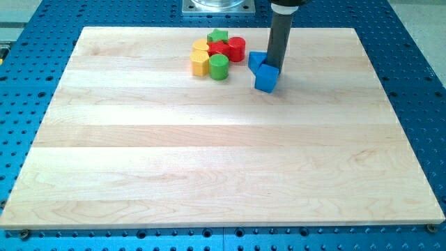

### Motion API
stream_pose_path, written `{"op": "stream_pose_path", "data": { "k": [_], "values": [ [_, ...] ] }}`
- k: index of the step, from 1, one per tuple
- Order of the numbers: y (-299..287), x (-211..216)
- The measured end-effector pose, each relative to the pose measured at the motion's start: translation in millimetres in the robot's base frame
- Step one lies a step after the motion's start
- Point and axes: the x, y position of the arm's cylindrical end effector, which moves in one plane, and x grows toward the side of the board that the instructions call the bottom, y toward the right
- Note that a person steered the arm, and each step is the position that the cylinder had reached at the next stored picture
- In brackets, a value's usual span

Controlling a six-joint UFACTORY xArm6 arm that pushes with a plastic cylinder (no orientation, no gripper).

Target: Separate blue triangle from the blue cube

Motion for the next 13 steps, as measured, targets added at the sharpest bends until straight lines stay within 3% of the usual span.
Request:
{"op": "stream_pose_path", "data": {
  "k": [8, 9, 10, 11, 13],
  "values": [
    [-21.4, -10.3],
    [-0.9, -2.8],
    [29.5, 69.7],
    [11.1, 80.4],
    [-15.5, 31.3]
  ]
}}
